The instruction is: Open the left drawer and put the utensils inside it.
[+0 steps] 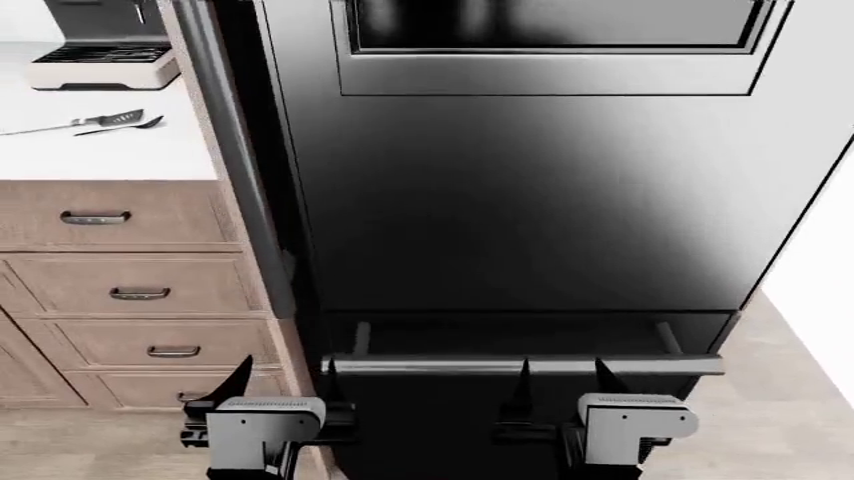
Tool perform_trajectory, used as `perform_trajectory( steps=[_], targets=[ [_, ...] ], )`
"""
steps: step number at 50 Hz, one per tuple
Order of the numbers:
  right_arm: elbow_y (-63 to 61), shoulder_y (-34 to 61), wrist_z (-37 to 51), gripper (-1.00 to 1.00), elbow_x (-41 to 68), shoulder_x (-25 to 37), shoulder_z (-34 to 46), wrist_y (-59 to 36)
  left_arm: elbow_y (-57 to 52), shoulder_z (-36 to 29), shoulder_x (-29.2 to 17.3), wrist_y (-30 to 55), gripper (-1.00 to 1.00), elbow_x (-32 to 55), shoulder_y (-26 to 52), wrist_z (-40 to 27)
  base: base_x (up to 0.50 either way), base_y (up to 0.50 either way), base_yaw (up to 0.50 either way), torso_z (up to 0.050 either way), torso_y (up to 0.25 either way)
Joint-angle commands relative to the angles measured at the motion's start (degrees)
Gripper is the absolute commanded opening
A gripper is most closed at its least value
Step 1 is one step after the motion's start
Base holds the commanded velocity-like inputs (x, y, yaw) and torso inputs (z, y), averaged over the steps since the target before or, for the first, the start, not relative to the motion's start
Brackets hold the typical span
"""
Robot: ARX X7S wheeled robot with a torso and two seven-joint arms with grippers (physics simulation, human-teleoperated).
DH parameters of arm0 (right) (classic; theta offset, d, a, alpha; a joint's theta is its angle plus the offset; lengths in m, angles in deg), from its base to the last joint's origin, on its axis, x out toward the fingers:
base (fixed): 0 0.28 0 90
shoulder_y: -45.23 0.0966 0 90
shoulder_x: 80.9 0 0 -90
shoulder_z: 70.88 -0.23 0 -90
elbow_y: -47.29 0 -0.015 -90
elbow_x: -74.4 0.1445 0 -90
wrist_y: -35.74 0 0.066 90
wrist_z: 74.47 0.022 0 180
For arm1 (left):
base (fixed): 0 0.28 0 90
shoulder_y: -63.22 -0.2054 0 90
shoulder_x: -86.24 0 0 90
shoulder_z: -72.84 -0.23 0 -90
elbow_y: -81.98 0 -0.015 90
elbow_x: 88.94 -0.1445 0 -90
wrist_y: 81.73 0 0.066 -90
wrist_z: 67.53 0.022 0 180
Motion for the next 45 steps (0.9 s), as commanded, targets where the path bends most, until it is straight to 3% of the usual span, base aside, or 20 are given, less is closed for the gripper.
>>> perform_trajectory(
  steps=[1,45],
  targets=[
    [0.12,0.33,1.46,1.0,0.49,0.77,1.28,-0.38,0.01,-0.78,-0.86,-0.2,1.0,0.62,0.14,-1.26,0.0,0.5,0.0,0.05,0.0],
    [-1.18,-0.06,5.32,1.0,2.28,3.32,4.14,0.63,-1.08,-4.36,-3.44,-0.95,1.0,1.26,-0.16,-4.45,0.0,0.5,0.0,0.05,0.0]
  ],
)
